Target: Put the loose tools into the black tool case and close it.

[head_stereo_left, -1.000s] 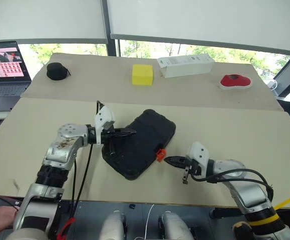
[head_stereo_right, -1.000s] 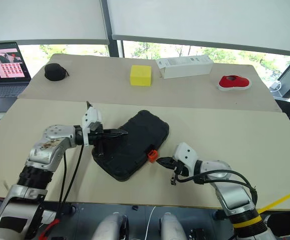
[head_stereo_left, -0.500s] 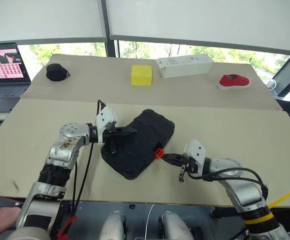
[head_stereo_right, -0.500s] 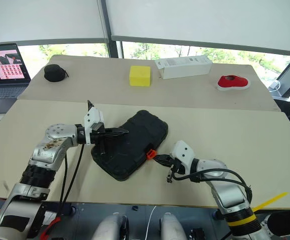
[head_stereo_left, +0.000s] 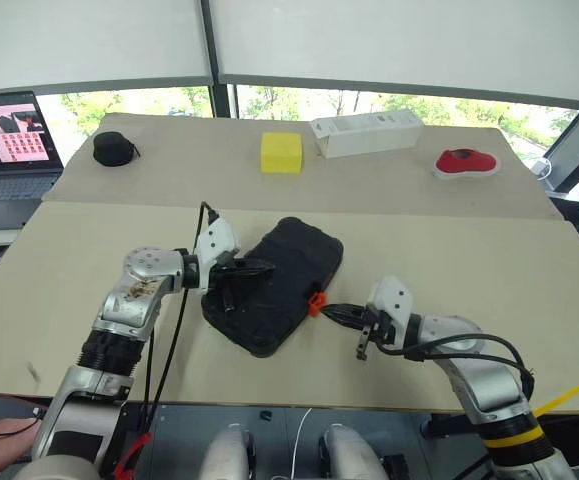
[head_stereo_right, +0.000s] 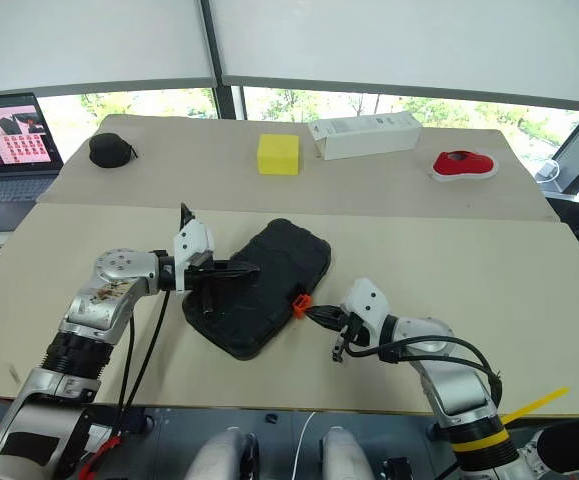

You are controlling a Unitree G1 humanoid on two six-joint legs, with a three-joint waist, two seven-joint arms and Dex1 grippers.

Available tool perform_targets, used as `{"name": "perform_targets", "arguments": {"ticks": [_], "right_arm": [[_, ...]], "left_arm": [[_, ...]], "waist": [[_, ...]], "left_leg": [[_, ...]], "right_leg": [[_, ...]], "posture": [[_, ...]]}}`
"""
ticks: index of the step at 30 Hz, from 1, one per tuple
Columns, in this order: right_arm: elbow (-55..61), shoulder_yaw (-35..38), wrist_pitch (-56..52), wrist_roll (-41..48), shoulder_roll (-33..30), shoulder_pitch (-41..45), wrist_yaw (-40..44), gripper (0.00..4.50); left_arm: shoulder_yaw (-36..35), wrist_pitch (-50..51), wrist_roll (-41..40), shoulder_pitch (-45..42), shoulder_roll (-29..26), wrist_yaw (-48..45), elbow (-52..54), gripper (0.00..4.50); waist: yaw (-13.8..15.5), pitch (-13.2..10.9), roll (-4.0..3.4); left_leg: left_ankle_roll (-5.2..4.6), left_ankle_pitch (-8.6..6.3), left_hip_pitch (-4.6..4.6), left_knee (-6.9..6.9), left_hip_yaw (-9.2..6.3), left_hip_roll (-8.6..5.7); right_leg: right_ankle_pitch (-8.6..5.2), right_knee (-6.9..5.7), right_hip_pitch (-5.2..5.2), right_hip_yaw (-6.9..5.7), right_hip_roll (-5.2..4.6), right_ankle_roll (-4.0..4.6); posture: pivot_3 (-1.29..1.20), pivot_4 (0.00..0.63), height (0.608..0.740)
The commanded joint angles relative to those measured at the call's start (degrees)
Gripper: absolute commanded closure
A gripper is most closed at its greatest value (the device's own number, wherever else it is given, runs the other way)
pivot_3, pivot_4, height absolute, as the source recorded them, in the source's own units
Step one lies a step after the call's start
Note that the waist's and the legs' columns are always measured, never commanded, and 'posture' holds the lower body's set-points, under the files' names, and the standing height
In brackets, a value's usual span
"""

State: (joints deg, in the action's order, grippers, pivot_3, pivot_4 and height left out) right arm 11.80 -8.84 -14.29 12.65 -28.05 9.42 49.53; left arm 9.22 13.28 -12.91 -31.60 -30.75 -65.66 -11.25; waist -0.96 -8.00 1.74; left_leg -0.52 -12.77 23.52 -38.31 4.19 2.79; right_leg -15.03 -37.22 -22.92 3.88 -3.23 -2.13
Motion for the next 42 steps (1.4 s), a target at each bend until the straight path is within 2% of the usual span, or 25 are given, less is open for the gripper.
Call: {"name": "perform_targets", "arguments": {"ticks": [1, 4, 15, 19, 25, 42], "right_arm": [[1.6, 2.2, 2.0, 2.5, 2.1, 2.0, -1.3, 4.5], [1.2, 1.9, 2.4, 1.6, 2.1, 1.7, -1.2, 4.5], [-1.2, 0.5, 4.1, 0.0, 2.8, 2.3, -2.2, 4.5], [2.1, 3.2, 3.2, 2.6, 0.6, 0.3, -0.9, 4.5], [4.2, 3.5, -0.1, 3.4, -1.7, -1.9, -1.5, 4.5], [-3.2, -0.9, 3.3, 0.1, 2.6, 3.9, -1.9, 4.5]], "left_arm": [[7.0, 4.5, 4.6, 3.6, 1.1, 0.7, -0.6, 4.47], [7.8, 6.2, 4.9, 4.3, 1.4, 1.2, 0.9, 4.47], [8.2, 8.5, 4.5, 5.1, 1.7, 1.2, 2.7, 4.47], [8.0, 8.6, 4.4, 5.1, 1.5, 1.0, 2.7, 4.47], [8.1, 8.6, 4.4, 5.3, 1.8, 1.2, 2.5, 4.47], [7.8, 9.1, 4.3, 5.3, 1.8, 1.5, 2.3, 4.47]], "waist": [[0.0, 0.1, -0.11], [0.0, 0.3, -0.25], [0.2, 0.7, -0.22], [0.3, 0.7, -0.22], [0.2, 0.7, -0.22], [0.2, 0.7, -0.21]], "left_leg": [[0.0, 0.0, -0.14, 0.02, 0.0, 0.0], [0.01, -0.01, -0.68, 0.08, 0.0, 0.0], [0.01, -0.01, -0.69, 0.08, 0.0, -0.01], [0.01, -0.01, -0.67, 0.11, -0.01, -0.02], [0.01, -0.01, -0.67, 0.12, -0.02, -0.01], [0.01, -0.01, -0.69, 0.15, -0.04, 0.02]], "right_leg": [[0.0, 0.02, 0.15, 0.01, 0.01, 0.0], [-0.05, 0.11, 0.7, 0.01, 0.01, -0.03], [-0.07, 0.13, 0.73, 0.0, -0.04, -0.03], [-0.07, 0.15, 0.72, 0.0, -0.04, -0.03], [-0.08, 0.16, 0.72, 0.01, -0.05, -0.02], [-0.11, 0.21, 0.72, 0.01, -0.04, 0.01]], "posture": [[0.0, 0.15, 0.74], [0.0, 0.15, 0.74], [0.0, 0.15, 0.74], [0.0, 0.15, 0.74], [0.0, 0.15, 0.74], [0.0, 0.15, 0.74]]}}
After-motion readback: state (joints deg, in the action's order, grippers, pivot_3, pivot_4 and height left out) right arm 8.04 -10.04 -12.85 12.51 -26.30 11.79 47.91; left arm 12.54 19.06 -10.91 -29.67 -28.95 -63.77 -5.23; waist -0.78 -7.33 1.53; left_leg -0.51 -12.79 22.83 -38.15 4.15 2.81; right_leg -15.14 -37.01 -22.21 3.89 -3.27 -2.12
